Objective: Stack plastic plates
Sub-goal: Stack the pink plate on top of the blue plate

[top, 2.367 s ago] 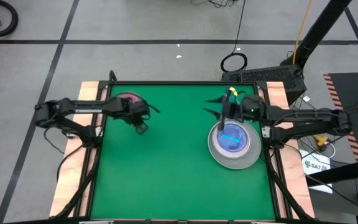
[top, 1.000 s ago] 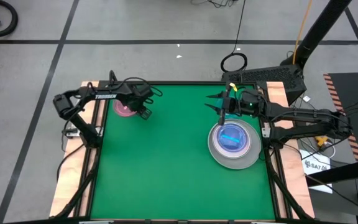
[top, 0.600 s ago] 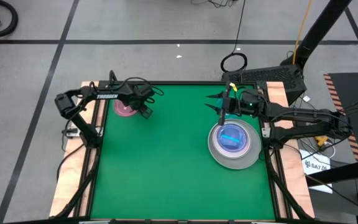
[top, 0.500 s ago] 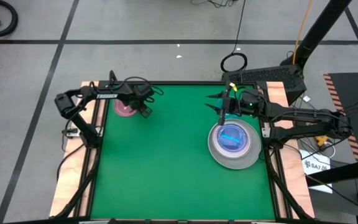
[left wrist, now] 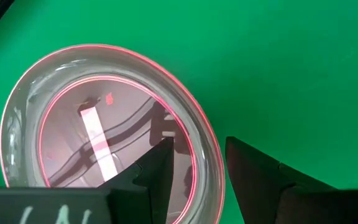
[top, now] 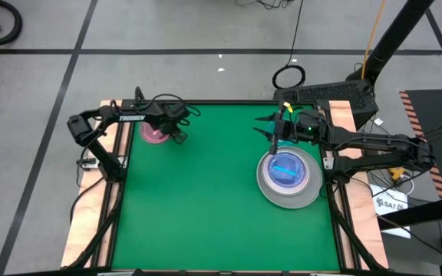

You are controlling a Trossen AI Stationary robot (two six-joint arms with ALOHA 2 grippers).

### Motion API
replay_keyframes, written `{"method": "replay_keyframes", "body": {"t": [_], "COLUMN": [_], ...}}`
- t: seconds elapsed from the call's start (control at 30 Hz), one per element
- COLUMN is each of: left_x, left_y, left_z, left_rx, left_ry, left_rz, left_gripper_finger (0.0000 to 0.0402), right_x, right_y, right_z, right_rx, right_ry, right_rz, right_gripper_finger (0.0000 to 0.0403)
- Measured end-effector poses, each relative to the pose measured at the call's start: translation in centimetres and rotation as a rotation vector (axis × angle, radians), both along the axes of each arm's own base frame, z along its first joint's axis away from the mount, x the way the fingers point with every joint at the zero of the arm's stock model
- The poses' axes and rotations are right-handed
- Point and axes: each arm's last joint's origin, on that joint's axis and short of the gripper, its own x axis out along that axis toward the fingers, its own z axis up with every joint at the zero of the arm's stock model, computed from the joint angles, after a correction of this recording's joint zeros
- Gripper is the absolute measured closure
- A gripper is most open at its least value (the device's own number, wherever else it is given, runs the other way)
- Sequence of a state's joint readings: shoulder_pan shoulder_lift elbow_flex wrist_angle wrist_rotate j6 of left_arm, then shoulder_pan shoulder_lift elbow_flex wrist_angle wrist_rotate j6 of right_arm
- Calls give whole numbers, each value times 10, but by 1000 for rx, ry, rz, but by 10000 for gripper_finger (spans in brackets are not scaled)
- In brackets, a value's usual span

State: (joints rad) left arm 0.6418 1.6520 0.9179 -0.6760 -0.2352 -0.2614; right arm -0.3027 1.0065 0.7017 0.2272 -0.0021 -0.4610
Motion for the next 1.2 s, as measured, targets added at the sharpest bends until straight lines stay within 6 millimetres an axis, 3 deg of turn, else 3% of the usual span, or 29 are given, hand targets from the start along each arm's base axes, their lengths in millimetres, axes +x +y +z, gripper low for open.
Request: {"method": "replay_keyframes", "body": {"t": [0.4,0.83,1.2], "left_x": [-2,2,16], "left_y": [-10,-16,-38], "left_z": [-12,-12,-11], "left_rx": [4,-1,3], "left_ry": [1,-6,-7], "left_rz": [12,-1,-84], "left_gripper_finger": [252,390,393], "right_x": [0,0,0], "right_y": [0,0,0], "right_z": [-1,-1,-1], "right_rx": [2,3,5], "right_ry": [7,7,6], "right_rz": [0,0,-1], "right_gripper_finger": [266,266,266]}}
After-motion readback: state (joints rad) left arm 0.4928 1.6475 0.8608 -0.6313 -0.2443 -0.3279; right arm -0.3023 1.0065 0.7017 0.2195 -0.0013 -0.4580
